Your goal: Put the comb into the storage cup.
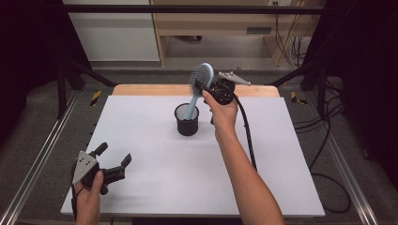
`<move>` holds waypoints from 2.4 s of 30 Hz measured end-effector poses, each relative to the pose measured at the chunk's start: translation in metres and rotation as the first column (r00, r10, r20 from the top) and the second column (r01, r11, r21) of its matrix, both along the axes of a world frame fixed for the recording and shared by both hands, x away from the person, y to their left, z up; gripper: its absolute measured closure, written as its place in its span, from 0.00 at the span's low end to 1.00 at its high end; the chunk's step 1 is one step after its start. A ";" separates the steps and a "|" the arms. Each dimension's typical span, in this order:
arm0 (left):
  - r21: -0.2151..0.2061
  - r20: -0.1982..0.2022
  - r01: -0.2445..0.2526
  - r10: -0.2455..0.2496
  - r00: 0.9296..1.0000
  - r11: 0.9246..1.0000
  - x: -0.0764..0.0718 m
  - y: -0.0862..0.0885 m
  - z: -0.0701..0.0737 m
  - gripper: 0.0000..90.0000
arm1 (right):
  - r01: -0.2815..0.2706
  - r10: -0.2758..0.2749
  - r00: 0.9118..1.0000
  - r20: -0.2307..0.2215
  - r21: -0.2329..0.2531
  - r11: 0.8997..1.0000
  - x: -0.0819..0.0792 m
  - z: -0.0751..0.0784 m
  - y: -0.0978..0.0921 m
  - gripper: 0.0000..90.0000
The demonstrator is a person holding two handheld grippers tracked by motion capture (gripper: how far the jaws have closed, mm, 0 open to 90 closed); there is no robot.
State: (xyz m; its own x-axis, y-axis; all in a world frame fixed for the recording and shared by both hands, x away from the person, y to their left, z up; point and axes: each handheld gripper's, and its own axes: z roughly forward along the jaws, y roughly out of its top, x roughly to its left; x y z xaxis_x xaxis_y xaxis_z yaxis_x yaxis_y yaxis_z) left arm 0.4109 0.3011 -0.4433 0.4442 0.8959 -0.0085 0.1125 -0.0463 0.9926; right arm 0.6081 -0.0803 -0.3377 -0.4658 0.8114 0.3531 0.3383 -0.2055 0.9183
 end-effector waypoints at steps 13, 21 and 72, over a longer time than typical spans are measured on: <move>0.008 0.001 0.008 -0.008 1.000 1.000 0.000 -0.001 0.000 0.02 | -0.005 0.005 1.000 -0.011 -0.034 0.999 0.001 -0.009 0.009 0.58; 0.001 -0.002 0.006 -0.006 1.000 1.000 0.000 0.000 0.000 0.03 | -0.004 0.004 1.000 -0.016 -0.037 0.999 0.002 -0.015 0.011 0.58; 0.006 -0.010 0.012 -0.012 1.000 1.000 0.002 -0.001 -0.001 0.03 | 0.003 -0.003 1.000 -0.023 -0.031 1.000 0.003 -0.040 0.025 0.58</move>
State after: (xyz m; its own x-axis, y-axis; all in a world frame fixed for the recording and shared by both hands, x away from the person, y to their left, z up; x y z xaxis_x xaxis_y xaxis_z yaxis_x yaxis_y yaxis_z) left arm 0.4128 0.3000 -0.4443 0.4551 0.8904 -0.0077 0.1220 -0.0537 0.9911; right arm 0.6108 -0.0557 -0.3777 -0.4553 0.8236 0.3382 0.3588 -0.1779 0.9163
